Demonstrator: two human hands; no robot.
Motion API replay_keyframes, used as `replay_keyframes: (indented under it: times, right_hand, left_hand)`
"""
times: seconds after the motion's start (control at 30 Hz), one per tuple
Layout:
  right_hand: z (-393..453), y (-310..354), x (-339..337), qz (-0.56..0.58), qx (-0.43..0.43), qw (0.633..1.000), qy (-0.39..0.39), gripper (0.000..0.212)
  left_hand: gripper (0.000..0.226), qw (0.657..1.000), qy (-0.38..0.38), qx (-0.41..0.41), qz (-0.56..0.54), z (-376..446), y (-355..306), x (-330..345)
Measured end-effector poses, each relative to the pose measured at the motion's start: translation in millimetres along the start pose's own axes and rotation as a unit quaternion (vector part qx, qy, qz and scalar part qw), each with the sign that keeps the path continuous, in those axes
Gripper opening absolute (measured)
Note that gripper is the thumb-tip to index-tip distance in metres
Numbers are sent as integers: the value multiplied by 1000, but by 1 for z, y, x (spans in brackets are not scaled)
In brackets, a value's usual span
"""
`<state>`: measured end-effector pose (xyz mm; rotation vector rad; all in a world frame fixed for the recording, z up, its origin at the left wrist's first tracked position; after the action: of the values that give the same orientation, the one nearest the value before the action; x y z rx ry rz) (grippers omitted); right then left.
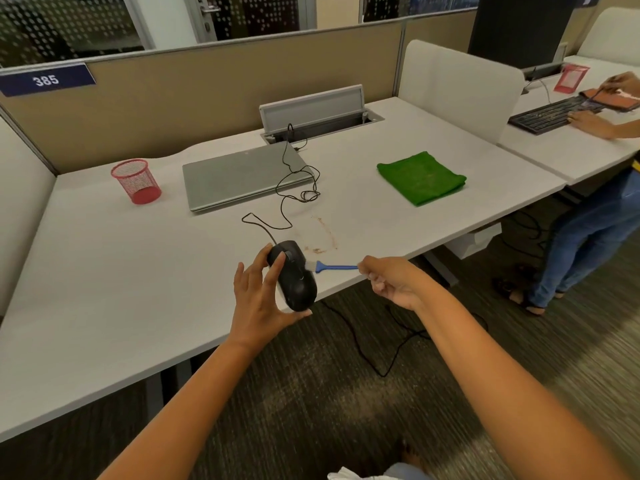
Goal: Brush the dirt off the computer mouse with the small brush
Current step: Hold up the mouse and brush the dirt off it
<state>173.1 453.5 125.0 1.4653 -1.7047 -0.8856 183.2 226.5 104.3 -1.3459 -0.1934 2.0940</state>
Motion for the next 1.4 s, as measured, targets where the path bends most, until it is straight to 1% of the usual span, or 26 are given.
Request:
replay_keyframes:
  times: [0.1, 0.2, 0.3, 0.37, 0.43, 0.5, 0.57, 0.63, 0.7, 0.8, 0.97, 1.13, 1.2, 1.3, 1.4]
  right_hand:
    - [1, 0, -3, 13, -31, 999, -8, 6]
    - [-1, 8, 4, 41, -68, 997, 16, 11]
    - [-4, 6, 11, -51, -103, 992, 51, 26]
    - [-4, 0, 12, -78, -108, 988, 73, 35]
    - [-2, -3, 8, -44, -106, 990, 83, 39]
    - [-1, -3, 3, -15, -113, 991, 70, 40]
    - [0, -5, 2, -25, -124, 990, 64, 39]
    - [0, -9, 6, -36, -125, 989, 77, 39]
    - [0, -11, 9, -20, -122, 989, 87, 42]
    - [-1, -7, 6, -1, -133, 988, 72, 44]
    - [-9, -8, 11, -110, -165, 976, 94, 33]
    - [-17, 2, 20, -161, -222, 958, 80, 25]
    - [-20, 2, 21, -208, -245, 944, 78, 24]
    - [-22, -1, 11, -260, -263, 927, 64, 27]
    - [-19, -1, -9, -253, -266, 930, 22, 30]
  left_hand:
    - [112, 1000, 3, -7, 4, -2, 6, -1]
    - [113, 1000, 9, -1, 10, -2, 9, 0]
    - [111, 1000, 7, -12, 15, 1, 11, 1]
    - [111, 1000, 11, -21, 21, 3, 13, 1]
    - [111, 999, 15, -20, 26, 5, 14, 1]
    - [112, 999, 17, -18, 26, 6, 14, 1]
    - [111, 999, 16, -19, 21, 8, 13, 2]
    - [111, 1000, 10, -24, 15, 9, 11, 3]
    - [111, 1000, 7, -26, 14, 11, 10, 5]
    - [117, 1000, 3, -16, 20, 12, 9, 5]
    - [116, 999, -4, -36, 2, 12, 9, 3]
    - [117, 1000, -7, -23, -1, 11, 6, 2]
    - [114, 1000, -13, -26, -7, 10, 6, 1]
    - [112, 998, -19, -52, -33, 9, 7, -2]
    - [113, 997, -25, -63, -41, 8, 9, -4]
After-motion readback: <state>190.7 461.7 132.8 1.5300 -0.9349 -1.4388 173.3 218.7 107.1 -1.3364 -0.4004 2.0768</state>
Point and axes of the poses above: each hand's wrist, its own z-axis towards the middle knuckle, its own x-axis out of the palm, y = z × x, the point moved 4 cm from there along z, towards the middle knuckle, and after that the axes turned 5 degrees about -x, right-handed, at the moved point
